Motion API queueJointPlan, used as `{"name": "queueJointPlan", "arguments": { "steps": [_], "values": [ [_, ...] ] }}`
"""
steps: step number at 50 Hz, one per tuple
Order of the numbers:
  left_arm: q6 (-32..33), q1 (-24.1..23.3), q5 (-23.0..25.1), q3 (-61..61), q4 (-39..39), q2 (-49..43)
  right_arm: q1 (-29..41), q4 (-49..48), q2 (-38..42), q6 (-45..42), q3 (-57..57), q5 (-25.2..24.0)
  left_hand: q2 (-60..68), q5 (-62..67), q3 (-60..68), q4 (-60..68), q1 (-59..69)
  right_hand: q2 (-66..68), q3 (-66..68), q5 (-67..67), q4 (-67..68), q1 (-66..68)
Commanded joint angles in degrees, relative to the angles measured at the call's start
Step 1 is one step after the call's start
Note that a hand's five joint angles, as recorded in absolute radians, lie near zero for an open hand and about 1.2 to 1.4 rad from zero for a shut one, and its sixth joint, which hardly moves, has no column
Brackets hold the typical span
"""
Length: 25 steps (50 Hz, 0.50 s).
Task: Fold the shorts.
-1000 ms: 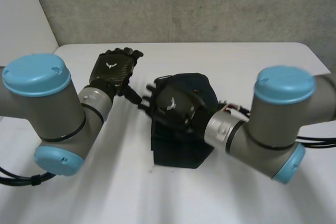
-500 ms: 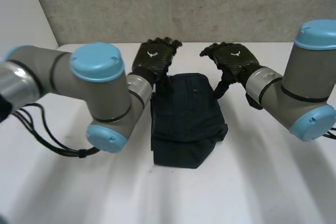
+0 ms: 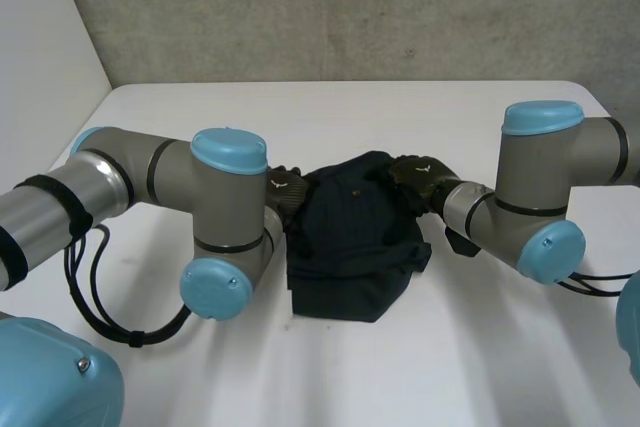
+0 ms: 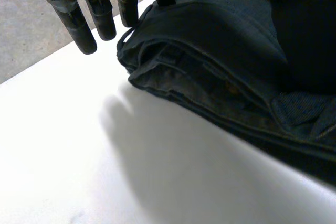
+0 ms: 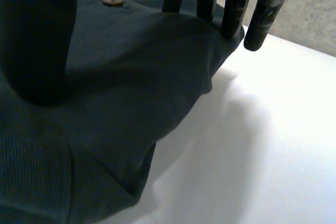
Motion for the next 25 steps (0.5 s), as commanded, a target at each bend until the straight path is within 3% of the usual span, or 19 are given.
{"name": "queueJointPlan", "arguments": {
  "steps": [1,7,11,13,19,25],
  "values": [
    [1.03,-0.32,0.04,-0.39,-0.12,0.36,0.46,0.36,0.40,-4.77,-0.20,0.64,-0.40,-1.39,-1.18,-0.59,0.60,-1.98,-1.93,-3.65,-3.48,-0.03],
    [0.50,-0.58,1.18,-1.62,-0.12,3.95,0.55,0.45,-3.90,-5.21,0.42,0.55,-0.40,-1.39,-1.18,-0.59,0.60,-1.98,-1.93,-3.65,-3.48,-0.03],
    [0.24,-0.14,1.53,-3.73,-0.12,11.59,0.28,-0.17,-11.72,-3.46,1.91,1.25,-1.07,-2.07,-1.85,-1.26,-0.07,-1.98,-1.93,-3.65,-3.48,-0.03],
    [-0.29,0.99,1.44,-5.66,-0.04,18.00,-0.24,-1.13,-17.51,-0.39,2.88,4.14,-1.08,-2.07,-1.85,-1.26,-0.07,-1.98,-1.93,-3.65,-3.48,-0.03],
    [-5.89,11.17,2.14,-11.63,-0.47,35.56,-3.93,-2.37,-30.34,5.60,4.63,15.03,-0.07,-1.06,-0.85,-0.26,0.93,-1.98,-1.93,-3.65,-3.48,-0.03],
    [-9.43,15.32,6.71,-14.54,-7.41,43.51,-4.99,1.93,-35.99,3.23,6.66,17.86,-0.74,-1.73,-1.52,-0.92,0.27,-1.98,-1.93,-3.65,-3.48,-0.03]
  ]
}}
